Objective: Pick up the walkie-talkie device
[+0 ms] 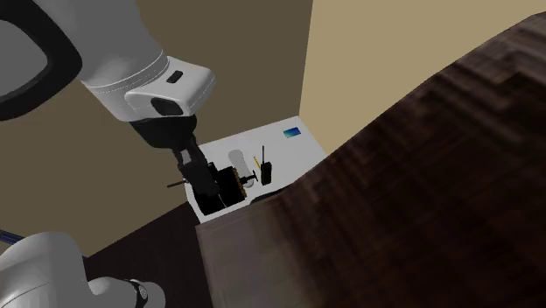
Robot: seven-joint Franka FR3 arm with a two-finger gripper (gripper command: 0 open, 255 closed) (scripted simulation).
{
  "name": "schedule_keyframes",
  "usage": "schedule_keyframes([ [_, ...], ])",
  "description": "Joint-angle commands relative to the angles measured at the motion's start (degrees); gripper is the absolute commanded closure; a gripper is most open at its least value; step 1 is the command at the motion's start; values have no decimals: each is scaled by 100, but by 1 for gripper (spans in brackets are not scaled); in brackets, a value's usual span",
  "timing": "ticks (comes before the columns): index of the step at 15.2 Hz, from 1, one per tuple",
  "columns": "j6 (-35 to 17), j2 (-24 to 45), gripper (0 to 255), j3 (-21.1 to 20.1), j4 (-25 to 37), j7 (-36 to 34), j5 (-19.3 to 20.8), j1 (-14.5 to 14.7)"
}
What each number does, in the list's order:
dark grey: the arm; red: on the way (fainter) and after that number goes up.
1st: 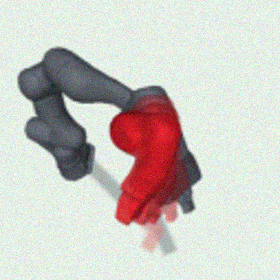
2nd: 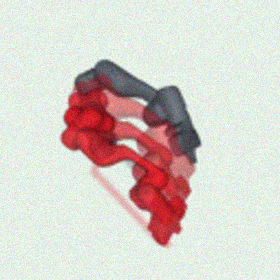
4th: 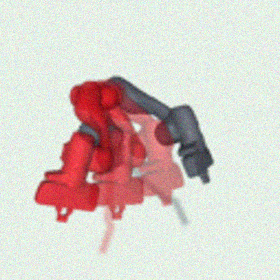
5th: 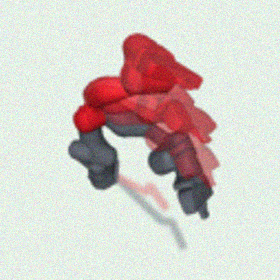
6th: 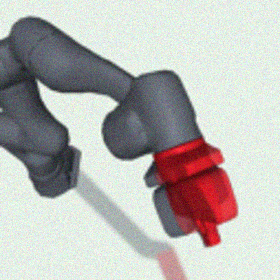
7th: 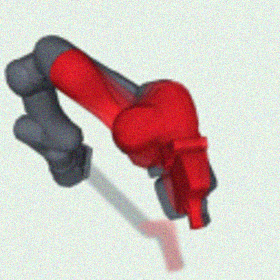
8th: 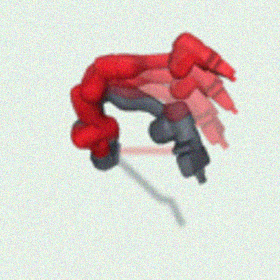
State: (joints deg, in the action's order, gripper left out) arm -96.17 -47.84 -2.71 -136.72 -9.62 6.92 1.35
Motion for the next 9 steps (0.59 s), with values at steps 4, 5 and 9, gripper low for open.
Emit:
schedule_keyframes([
  [4,-410,473,0,-172,-80,-347,-129,-8],
  [5,-546,644,0,-229,-92,-461,-167,-11],
  [9,-1076,1384,0,-447,-63,-910,-293,-28],
])
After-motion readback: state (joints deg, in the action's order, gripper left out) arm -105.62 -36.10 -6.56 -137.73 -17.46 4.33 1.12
